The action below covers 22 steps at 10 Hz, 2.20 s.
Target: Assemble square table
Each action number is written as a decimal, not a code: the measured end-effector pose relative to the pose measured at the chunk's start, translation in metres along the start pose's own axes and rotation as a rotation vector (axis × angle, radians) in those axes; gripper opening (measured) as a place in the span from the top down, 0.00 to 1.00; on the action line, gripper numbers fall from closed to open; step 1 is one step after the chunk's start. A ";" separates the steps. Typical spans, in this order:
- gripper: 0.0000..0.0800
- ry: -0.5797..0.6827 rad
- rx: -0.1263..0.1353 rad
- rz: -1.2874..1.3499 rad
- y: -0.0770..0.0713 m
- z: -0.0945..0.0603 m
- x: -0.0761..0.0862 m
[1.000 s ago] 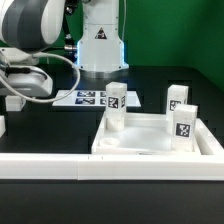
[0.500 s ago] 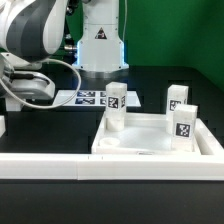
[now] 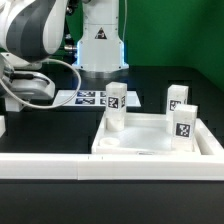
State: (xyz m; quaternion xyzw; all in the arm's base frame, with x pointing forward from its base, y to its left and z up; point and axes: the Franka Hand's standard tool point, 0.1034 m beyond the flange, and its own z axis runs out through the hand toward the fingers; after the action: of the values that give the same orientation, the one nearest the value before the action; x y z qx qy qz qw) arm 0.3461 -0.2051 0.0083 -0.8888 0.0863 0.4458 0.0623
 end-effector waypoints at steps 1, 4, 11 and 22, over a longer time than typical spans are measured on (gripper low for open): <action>0.64 0.000 0.000 0.000 0.000 0.000 0.000; 0.64 0.003 0.000 -0.004 -0.001 -0.004 0.000; 0.64 0.219 0.021 0.023 -0.029 -0.075 -0.033; 0.64 1.079 -0.035 0.091 -0.151 -0.215 -0.005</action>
Offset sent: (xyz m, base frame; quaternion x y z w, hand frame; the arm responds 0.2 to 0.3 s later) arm 0.0000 0.0000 0.0000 0.0000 0.0000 0.0000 1.0000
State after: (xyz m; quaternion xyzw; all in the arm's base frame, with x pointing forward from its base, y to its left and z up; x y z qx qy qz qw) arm 0.5428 -0.0971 0.1449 -0.9878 0.1368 -0.0705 -0.0249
